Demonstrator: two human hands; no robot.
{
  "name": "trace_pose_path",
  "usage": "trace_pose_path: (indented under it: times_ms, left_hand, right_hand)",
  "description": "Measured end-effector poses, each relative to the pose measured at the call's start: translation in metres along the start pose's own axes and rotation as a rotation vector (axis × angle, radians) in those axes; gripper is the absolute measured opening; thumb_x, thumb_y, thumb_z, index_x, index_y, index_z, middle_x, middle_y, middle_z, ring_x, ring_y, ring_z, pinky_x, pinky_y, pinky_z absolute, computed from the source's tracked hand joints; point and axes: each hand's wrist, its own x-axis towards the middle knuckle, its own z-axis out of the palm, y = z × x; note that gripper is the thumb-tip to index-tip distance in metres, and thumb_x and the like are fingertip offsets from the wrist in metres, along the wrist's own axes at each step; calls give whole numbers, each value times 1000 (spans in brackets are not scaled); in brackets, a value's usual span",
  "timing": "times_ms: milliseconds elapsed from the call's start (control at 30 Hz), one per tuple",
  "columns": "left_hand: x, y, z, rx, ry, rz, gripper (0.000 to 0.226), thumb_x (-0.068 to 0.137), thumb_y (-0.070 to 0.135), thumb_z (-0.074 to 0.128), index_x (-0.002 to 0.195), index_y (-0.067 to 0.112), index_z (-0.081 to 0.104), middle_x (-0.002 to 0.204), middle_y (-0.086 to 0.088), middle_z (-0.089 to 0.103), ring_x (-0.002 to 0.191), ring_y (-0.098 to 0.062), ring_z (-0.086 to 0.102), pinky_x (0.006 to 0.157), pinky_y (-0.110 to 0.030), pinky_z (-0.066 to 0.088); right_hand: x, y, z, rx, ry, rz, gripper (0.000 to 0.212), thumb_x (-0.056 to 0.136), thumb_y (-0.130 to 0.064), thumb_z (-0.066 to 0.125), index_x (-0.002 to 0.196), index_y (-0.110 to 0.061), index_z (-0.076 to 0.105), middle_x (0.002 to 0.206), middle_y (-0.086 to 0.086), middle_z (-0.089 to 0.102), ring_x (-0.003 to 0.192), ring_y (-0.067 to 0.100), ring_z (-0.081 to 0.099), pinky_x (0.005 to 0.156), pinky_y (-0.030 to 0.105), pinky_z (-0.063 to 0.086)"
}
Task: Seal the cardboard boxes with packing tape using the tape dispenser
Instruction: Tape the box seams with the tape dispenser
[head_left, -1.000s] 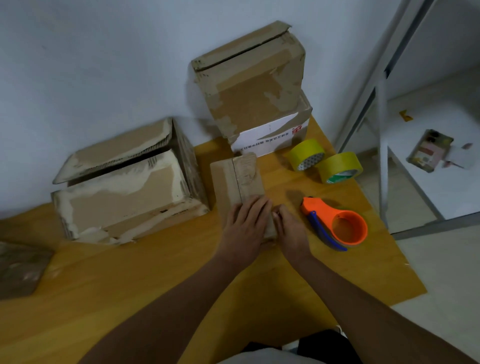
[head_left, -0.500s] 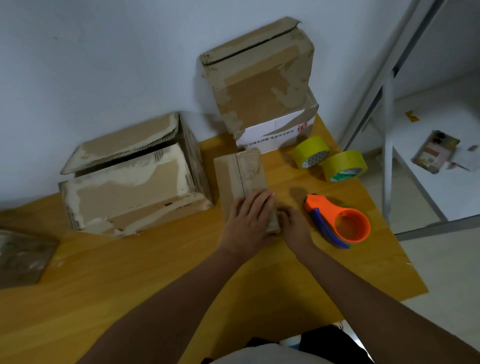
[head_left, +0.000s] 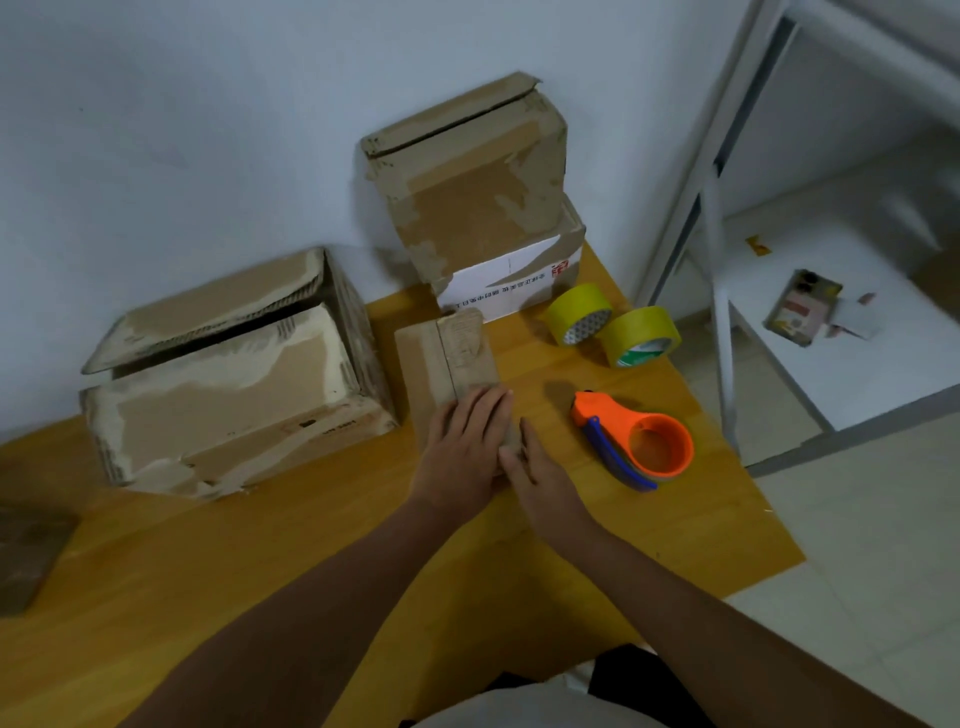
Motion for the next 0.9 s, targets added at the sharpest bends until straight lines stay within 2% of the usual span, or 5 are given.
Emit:
trace_pose_path:
  times_ms: [233, 500, 633, 767, 900]
  left_hand:
    - [2, -1, 1, -16, 44, 8, 86, 84, 61, 60, 149, 8, 39, 153, -8, 40, 140, -27, 39, 109, -48, 37]
    - [3, -3, 2, -38, 33, 9, 101, 72, 65, 69, 150, 10, 36, 153, -6, 39, 140, -26, 38, 110, -48, 36]
    - [5, -5, -5, -139, -75, 10, 99, 78, 61, 64, 156, 15, 22, 160, -3, 25, 147, -23, 25, 115, -47, 24]
    - [13, -28, -37, -468, -340, 72, 87, 92, 49, 60, 158, 23, 11, 166, 2, 2, 151, -16, 3, 121, -41, 8]
    - [-11, -57, -72, -877, 18, -188, 43, 93, 6, 58, 132, 23, 59, 142, 1, 53, 126, -8, 48, 101, -19, 40]
  right_hand:
    - [2, 4, 0, 10, 32, -42, 52, 103, -31, 40, 152, -27, 23, 133, 6, 60, 101, 8, 60, 72, 2, 41]
    - [0, 4, -7, -7, 4, -47, 51, 103, -30, 43, 151, -28, 29, 117, -3, 63, 79, -24, 55, 62, 4, 41]
    - [2, -3, -13, -143, -46, -48, 56, 103, -27, 42, 154, -21, 19, 136, 7, 57, 98, 2, 63, 66, 1, 39]
    - [-1, -15, -20, -454, 24, -230, 66, 102, -32, 44, 155, -15, 9, 162, 5, 12, 149, 17, 14, 118, 21, 20]
    - [3, -32, -12, -871, -48, -465, 67, 98, -43, 27, 155, -24, -2, 161, -5, -10, 147, 13, -12, 118, 29, -8]
